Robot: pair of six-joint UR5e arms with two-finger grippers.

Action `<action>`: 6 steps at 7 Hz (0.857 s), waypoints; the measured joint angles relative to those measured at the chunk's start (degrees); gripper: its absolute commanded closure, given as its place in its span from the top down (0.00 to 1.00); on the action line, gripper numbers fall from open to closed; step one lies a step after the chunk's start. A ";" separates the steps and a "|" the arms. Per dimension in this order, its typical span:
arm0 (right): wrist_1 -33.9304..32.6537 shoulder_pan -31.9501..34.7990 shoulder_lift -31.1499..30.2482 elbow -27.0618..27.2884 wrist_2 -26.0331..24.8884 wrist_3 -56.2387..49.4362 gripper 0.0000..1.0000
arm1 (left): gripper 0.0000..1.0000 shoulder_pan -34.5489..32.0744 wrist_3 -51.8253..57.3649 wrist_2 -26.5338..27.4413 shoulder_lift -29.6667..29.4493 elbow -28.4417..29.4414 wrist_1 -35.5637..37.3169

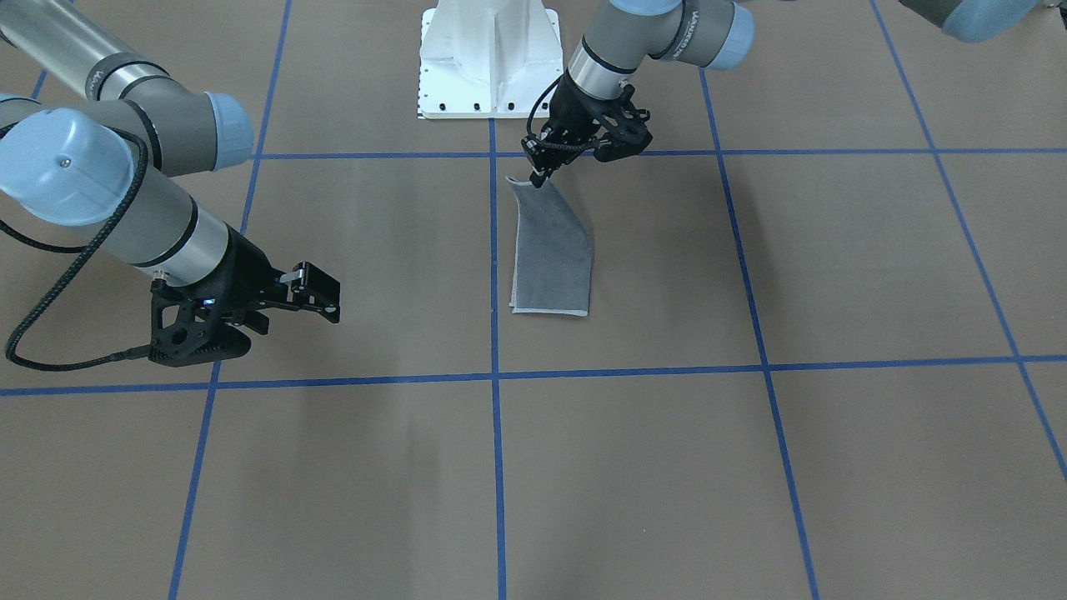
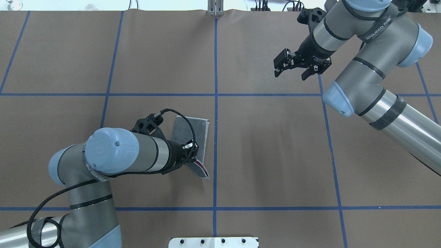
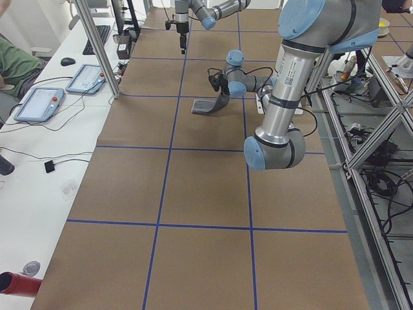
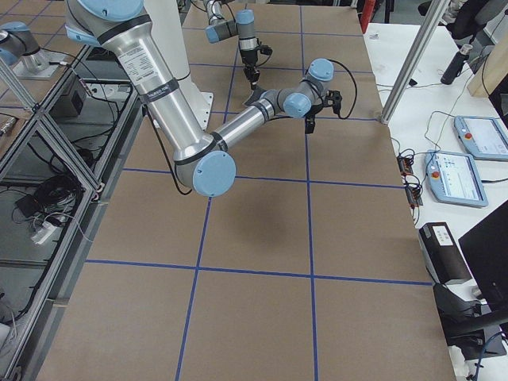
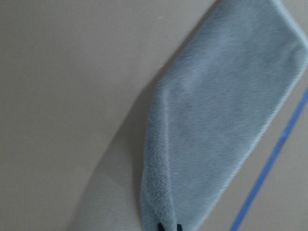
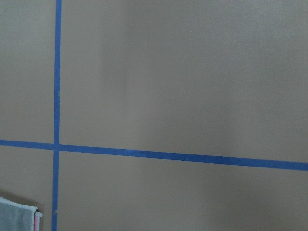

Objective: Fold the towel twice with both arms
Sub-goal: 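Fold the strip end with the left gripper over toward the far end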

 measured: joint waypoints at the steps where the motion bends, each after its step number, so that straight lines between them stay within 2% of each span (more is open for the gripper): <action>1: 0.05 0.00 0.05 -0.25 -0.02 -0.03 1.00 | 0.00 -1.89 -0.04 -0.01 -1.89 2.15 -0.03; 4: 0.10 -0.06 0.12 -0.60 -0.11 -0.07 1.00 | 0.00 -7.74 0.04 -0.95 -4.80 9.63 -1.74; 6: 0.15 -0.08 0.22 -1.04 -0.21 -0.12 1.00 | 0.00 -9.11 0.07 -2.42 -4.85 12.67 -4.34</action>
